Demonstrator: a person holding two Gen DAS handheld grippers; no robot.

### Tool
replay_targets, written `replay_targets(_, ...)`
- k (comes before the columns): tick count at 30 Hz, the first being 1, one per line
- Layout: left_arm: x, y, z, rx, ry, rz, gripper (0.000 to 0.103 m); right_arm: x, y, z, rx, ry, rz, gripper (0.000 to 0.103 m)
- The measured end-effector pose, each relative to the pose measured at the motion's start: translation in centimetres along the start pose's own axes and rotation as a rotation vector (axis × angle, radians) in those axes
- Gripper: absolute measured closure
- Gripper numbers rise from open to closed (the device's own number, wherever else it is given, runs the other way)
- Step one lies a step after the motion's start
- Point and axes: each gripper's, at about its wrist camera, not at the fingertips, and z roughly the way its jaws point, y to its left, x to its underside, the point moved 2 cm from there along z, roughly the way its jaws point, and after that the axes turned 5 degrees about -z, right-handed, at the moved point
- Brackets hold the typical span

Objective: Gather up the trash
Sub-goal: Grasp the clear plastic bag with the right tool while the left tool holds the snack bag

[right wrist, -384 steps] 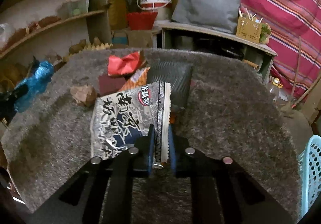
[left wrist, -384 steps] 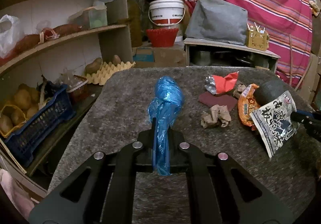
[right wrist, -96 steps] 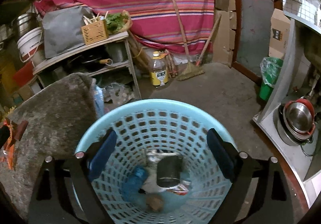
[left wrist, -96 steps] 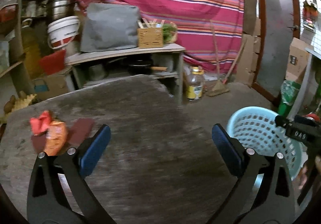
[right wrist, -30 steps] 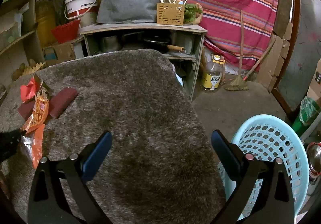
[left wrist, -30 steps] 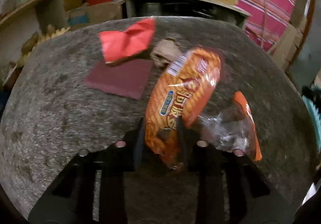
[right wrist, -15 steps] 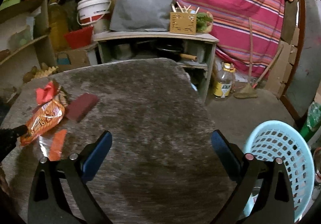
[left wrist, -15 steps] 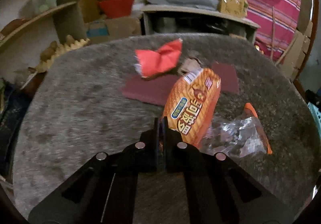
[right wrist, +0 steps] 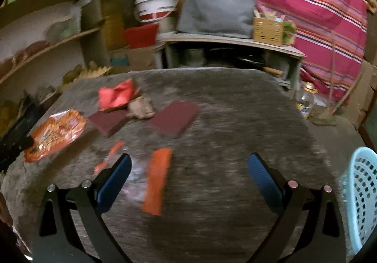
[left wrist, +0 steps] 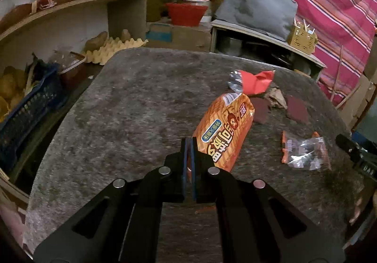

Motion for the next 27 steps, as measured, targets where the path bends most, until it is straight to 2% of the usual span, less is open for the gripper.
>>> replay_targets(5, -0.1, 1.5, 1.0, -0.003, 0.017, -0.018, 0.102, 0.5, 3.0, 1.8, 0.019, 0.052, -0.06, 0.006)
replay_targets(13, 0.1, 3.1, 1.9, 0.008, 0.042, -0.047, 0.102, 0.8, 4.2, 4.1, 0.009, 0.135, -0.082, 0.008)
replay_targets(14, 0.1, 3.2, 2.0, 0.009, 0.044, -0.048, 0.102, 0.8, 4.3, 4.2, 0.006, 0.136, -0.088, 0.011)
replay_targets(16, 0.2, 3.1, 2.1, 0.012, 0.048, -0.048, 0.102, 0.8, 4.6, 4.3, -0.031, 0.146, -0.085, 0.034)
replay_targets(17, 0.2, 3.1, 2.1, 0.013, 0.049, -0.048, 0.102, 0.8, 4.7, 4.3, -0.048, 0.148, -0.08, 0.038)
replay_targets(22, 0.2, 3.0, 2.0, 0.02, 0.048, -0.05, 0.102, 0.6, 4.8, 3.6, -0.072, 0.122, -0.083, 0.052)
replay_targets(27, 0.2, 2.5, 1.7, 0.026, 0.039, -0.047, 0.102, 0.4, 4.2, 2.8, -0.097, 0.093, -0.069, 0.059)
